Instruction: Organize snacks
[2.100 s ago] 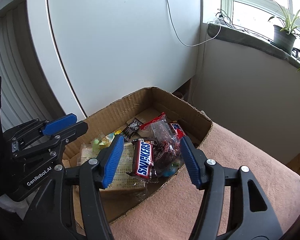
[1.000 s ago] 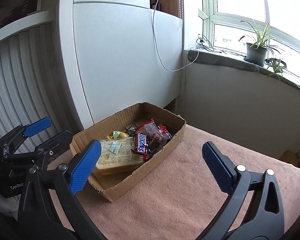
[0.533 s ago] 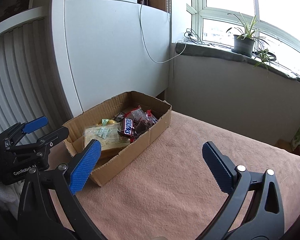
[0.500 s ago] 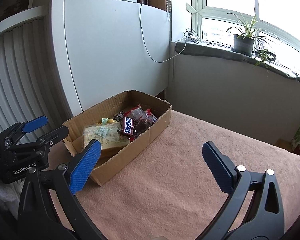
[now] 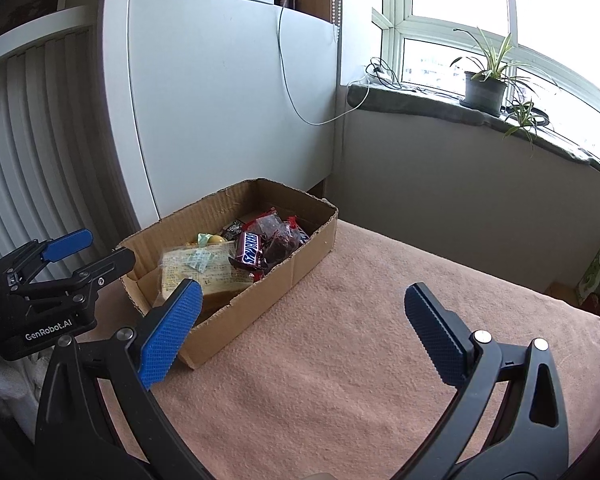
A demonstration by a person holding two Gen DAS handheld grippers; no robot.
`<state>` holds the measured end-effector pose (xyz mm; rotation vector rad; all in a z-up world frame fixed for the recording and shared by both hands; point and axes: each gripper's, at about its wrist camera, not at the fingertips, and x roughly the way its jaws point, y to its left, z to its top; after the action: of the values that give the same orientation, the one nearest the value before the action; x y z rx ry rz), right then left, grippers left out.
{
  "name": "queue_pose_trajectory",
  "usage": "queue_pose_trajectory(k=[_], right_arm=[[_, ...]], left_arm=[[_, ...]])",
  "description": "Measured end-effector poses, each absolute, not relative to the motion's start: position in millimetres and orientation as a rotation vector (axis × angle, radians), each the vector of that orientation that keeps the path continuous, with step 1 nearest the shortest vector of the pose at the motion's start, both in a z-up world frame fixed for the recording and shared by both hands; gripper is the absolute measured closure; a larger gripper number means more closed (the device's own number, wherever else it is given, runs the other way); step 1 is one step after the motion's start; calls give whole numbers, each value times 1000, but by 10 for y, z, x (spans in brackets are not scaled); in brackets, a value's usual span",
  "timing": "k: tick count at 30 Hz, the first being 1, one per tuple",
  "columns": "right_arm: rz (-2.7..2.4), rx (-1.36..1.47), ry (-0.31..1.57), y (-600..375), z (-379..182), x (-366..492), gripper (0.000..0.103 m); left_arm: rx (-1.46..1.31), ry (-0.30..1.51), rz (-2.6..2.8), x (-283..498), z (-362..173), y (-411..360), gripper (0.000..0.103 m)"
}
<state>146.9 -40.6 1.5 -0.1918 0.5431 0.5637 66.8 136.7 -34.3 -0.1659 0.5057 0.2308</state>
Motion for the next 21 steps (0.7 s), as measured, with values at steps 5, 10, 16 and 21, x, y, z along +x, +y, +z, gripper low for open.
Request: queue_pose_trajectory(k=[5,10,16,21], right_arm=[[563,-192,544,-414,11,1472,0],[564,-199,551,-409,-25,1477,0],[563,-192,545,-417,-22,1486,0],[564,-197,544,-421,-21,1482,0]], left_arm=[[-171,514,238,677,-342,1366,23],[-164,509,243,669,-337,1350,23],[-159,516,246,696,-350,1352,23],[-159,516,249,696,-349,1356,23]])
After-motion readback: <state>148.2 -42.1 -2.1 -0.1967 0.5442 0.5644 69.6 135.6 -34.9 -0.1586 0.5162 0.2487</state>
